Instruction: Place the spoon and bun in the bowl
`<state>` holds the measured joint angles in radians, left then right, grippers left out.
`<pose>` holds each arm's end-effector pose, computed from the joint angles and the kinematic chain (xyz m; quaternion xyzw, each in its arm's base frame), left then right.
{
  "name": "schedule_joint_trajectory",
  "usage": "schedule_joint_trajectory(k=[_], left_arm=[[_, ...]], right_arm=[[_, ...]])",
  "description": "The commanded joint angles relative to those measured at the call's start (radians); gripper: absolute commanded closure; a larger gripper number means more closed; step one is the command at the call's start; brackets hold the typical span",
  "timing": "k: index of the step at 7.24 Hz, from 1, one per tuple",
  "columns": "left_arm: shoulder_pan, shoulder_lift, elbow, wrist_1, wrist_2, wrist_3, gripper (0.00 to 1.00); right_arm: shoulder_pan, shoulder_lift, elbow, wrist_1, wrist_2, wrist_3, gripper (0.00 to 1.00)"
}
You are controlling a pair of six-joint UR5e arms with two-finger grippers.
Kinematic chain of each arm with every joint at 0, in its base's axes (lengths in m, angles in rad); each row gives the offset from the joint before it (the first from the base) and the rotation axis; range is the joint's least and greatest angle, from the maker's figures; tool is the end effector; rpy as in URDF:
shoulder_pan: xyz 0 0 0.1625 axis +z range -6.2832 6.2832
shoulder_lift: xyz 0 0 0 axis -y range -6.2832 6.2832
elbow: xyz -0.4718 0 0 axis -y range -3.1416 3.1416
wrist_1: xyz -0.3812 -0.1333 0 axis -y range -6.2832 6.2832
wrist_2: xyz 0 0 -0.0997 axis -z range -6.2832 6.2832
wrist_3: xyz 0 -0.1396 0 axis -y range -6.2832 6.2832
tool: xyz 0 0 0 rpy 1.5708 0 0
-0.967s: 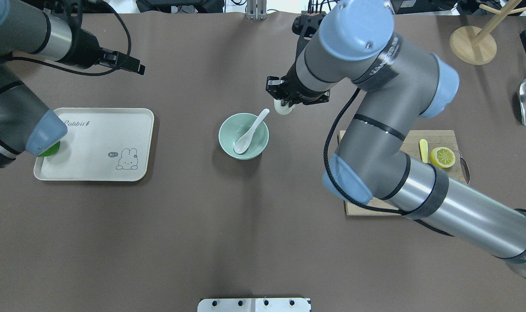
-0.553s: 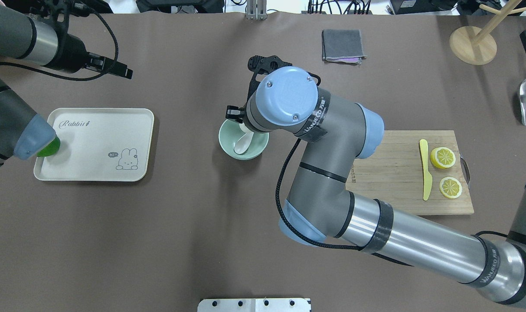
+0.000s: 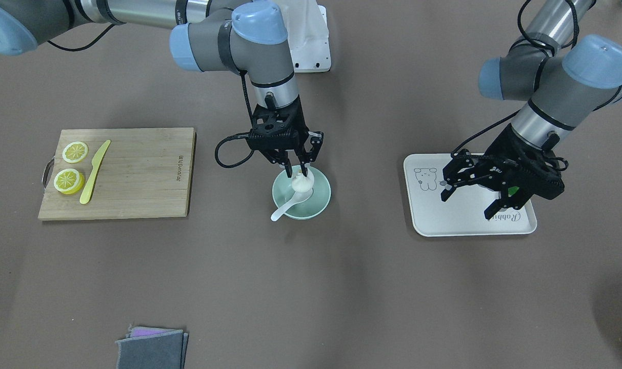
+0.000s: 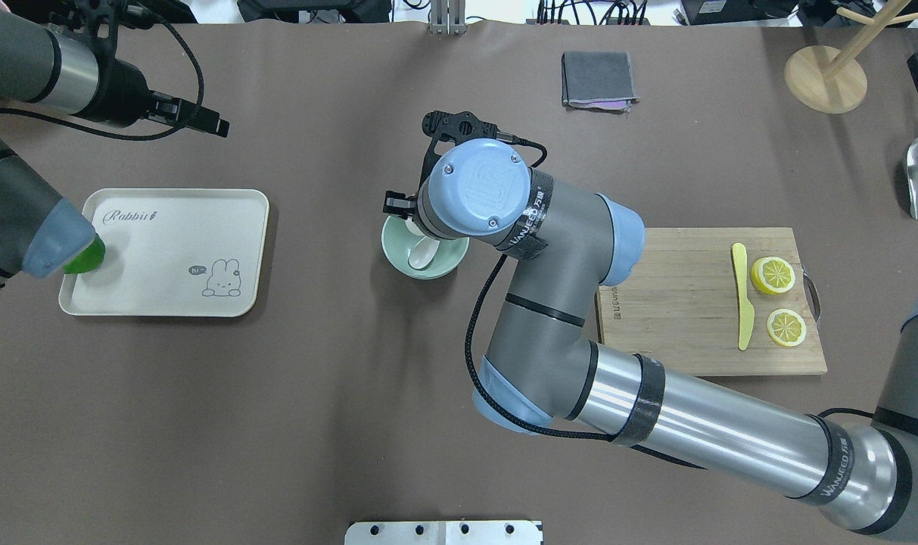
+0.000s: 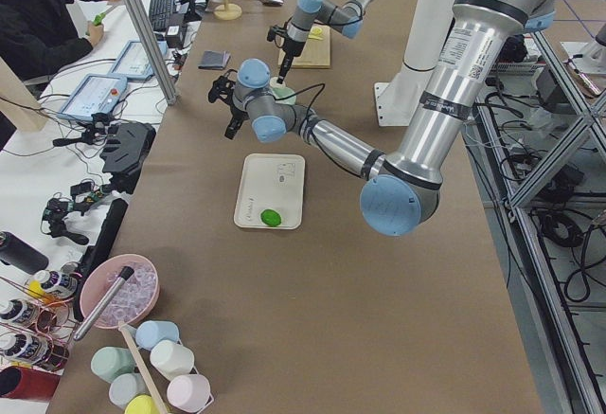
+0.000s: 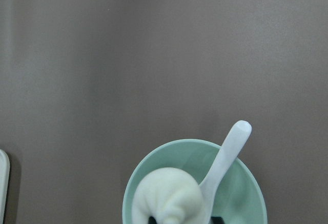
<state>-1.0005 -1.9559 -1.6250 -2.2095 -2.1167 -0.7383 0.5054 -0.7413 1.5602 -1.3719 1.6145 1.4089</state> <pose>0.3130 -0.6006 0.4062 0.2514 0.4844 0.0685 0.8351 -0.6204 -0.4887 0.1911 0.1415 -0.4665 0.1387 0.8620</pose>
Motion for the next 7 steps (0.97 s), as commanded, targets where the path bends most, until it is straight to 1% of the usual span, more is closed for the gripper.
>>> schedule_joint_trajectory(k=[1, 2, 4, 5, 6, 7], left_arm=[[0.0, -0.001, 0.002, -0.001, 0.0, -0.001, 0.02], [0.0, 0.0, 0.002, -0.003, 0.0, -0.001, 0.02], [0.003, -0.006, 0.002, -0.003, 0.0, -0.001, 0.02], [-0.004, -0.006, -0.009, 0.004, -0.005, 0.014, 0.02], [-0.036, 0.0, -0.042, 0.011, -0.009, 0.016, 0.02], [-0.068, 0.027, -0.055, 0.011, -0.005, 0.023, 0.02]], right_arm=[[0.011, 0.008, 0.007, -0.012, 0.005, 0.04, 0.0], [0.024, 0.007, 0.008, -0.013, 0.014, 0.042, 0.0], [0.071, -0.003, 0.008, -0.015, 0.074, 0.03, 0.0], [0.12, -0.033, 0.049, -0.063, 0.131, -0.019, 0.0], [0.174, -0.167, 0.215, -0.111, 0.152, -0.157, 0.0], [0.194, -0.354, 0.362, -0.122, 0.162, -0.26, 0.0]])
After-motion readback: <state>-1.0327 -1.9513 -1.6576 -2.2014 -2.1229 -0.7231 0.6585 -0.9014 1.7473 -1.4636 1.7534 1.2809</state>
